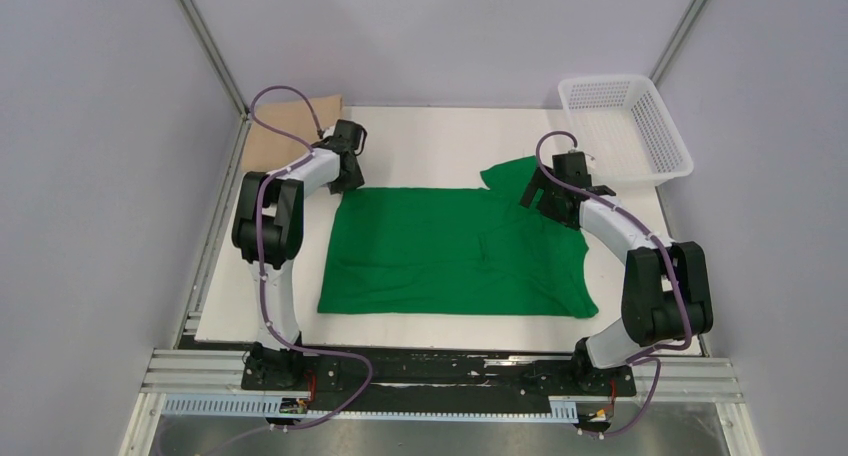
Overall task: Fold and stack the t-shirts
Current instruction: Grab the side of the flattened tshirt furthest away from the robot with both arms, then fold the other side of the tshirt into a rectangle, then rotate the tshirt 90 degrees
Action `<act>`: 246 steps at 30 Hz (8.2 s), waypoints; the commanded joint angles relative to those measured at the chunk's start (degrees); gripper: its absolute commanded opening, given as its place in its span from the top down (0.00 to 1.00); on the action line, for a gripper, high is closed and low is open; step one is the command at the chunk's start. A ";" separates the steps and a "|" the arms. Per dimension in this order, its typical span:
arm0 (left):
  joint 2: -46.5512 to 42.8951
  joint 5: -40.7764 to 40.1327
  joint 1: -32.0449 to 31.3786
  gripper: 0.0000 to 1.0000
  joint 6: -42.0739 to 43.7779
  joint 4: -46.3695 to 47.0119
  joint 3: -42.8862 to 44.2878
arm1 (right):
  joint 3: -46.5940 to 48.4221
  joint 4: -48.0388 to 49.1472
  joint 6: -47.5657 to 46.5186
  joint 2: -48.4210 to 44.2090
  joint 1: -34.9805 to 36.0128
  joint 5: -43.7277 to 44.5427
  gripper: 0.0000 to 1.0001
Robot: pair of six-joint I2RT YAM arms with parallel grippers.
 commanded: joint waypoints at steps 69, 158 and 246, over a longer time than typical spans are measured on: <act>-20.15 0.94 -4.57 1.00 3.96 -3.48 -11.09 | 25.35 2.14 -14.48 16.93 1.77 2.89 1.00; -30.83 18.72 -6.72 0.00 -2.34 1.31 -34.39 | -12.18 -23.97 -0.38 -21.33 12.94 -42.40 0.05; -25.40 45.01 -35.00 0.00 -7.87 17.49 -35.31 | 86.21 4.10 -6.75 68.60 5.17 -31.46 0.00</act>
